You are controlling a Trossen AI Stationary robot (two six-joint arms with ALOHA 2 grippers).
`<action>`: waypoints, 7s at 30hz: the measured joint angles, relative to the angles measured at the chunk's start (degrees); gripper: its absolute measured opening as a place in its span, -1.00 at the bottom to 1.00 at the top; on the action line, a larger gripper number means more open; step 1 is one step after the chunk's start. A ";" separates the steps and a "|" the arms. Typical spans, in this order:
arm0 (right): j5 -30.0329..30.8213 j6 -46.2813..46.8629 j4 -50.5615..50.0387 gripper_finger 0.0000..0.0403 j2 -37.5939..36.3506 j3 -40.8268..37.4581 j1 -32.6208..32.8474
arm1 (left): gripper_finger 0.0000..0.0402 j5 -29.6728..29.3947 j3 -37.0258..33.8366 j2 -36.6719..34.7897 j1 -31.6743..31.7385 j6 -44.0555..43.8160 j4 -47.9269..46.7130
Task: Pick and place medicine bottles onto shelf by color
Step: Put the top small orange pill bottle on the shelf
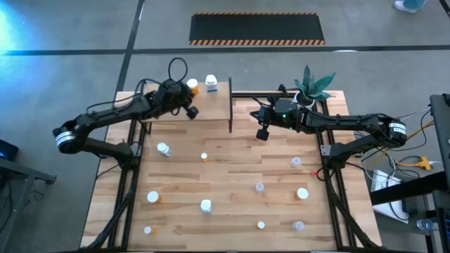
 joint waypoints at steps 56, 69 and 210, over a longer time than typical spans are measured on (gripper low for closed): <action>-10.47 -2.83 22.77 -0.94 -0.13 -15.23 -1.46 | 0.01 9.87 7.55 23.97 -30.09 -15.47 -22.33; -10.46 -2.83 22.76 -0.94 -0.13 -15.23 -1.49 | -0.41 9.74 7.46 23.76 -30.07 -15.42 -22.24; -10.48 -1.30 20.38 -0.94 -0.13 -15.27 -1.44 | -0.29 14.70 41.12 23.98 21.80 7.07 -52.63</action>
